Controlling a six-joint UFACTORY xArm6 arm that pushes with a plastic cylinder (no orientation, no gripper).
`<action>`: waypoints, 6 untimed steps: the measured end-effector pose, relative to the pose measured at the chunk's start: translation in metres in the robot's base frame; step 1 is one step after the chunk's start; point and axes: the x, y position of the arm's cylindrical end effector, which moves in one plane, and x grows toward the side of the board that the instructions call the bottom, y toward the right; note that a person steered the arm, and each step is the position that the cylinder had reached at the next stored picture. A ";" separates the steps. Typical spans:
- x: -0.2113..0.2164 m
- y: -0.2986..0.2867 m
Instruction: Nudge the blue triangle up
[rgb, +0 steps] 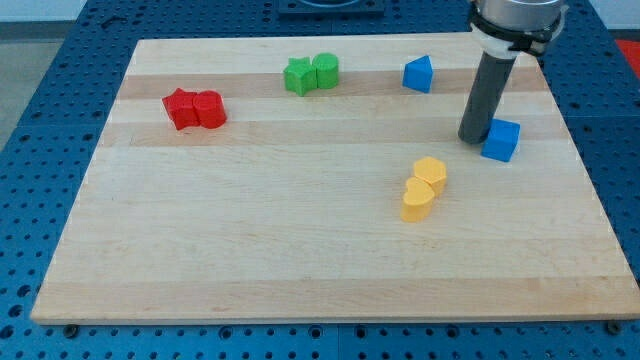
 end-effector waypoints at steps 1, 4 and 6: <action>-0.009 -0.030; -0.079 -0.073; -0.133 -0.084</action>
